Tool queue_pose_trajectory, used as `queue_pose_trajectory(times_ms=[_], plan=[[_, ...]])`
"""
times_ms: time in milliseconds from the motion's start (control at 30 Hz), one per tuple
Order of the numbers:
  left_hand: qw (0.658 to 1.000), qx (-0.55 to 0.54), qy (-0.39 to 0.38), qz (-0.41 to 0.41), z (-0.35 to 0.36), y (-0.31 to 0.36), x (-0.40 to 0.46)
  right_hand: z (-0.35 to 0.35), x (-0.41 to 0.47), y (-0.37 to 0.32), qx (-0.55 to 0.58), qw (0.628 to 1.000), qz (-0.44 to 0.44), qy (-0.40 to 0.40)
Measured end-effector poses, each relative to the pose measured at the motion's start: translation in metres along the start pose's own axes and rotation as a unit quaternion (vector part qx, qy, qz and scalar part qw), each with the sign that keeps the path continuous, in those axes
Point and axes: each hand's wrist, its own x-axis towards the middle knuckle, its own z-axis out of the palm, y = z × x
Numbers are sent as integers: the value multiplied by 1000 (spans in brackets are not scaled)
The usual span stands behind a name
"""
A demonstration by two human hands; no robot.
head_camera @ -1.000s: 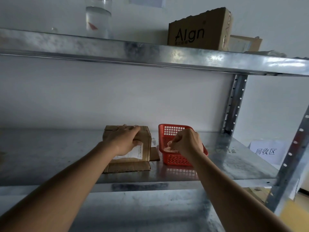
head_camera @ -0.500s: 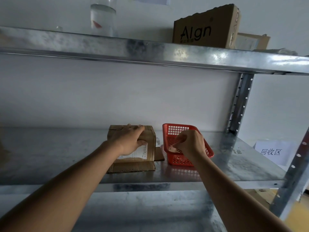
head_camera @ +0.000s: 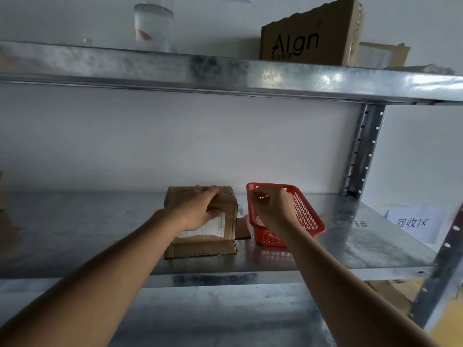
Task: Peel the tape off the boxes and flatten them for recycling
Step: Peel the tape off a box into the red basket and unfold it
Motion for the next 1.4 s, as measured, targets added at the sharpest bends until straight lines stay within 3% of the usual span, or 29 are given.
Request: queue_pose_trajectory(times_ms=[100, 233, 367, 500, 600, 667, 767, 833, 900, 1000, 1167, 1267, 1400], plan=[[1000, -2, 17, 0, -4, -1, -4, 7, 4, -13, 2, 999, -37, -34], [998, -54, 25, 1, -7, 2, -11, 18, 7, -25, 2, 992, -18, -123], [994, -106, 12, -6, -11, -2, -20, 25, 2, -29, 24, 990, -8, -138], [988, -126, 34, -77, -18, -17, -33, 29, -1, -33, 63, 988, 20, -143], [971, -135, 59, -187, -20, -33, -42, 31, -3, -37, 92, 985, 33, -144], [942, -190, 69, -266, -19, -41, -49, 32, -6, -42, 110, 983, 44, -141], [852, -369, 94, -360, -17, -51, -56, 37, -11, -50, 143, 978, 65, -135], [779, -485, 107, -382, -20, -58, -60, 38, -15, -58, 181, 970, 96, -129], [743, -547, 106, -370, -24, -66, -66, 35, -17, -68, 255, 949, 144, -117], [777, -542, 79, -309, -25, -79, -79, 33, -21, -80, 276, 934, 203, -97], [796, -558, 59, -226, -32, -88, -96, 30, -36, -88, 334, 898, 276, -82], [804, -563, 53, -185, -37, -85, -106, 27, -48, -94, 331, 902, 261, -91], [846, -515, 24, -136, -43, -85, -117, 18, -61, -103, 313, 920, 194, -131]])
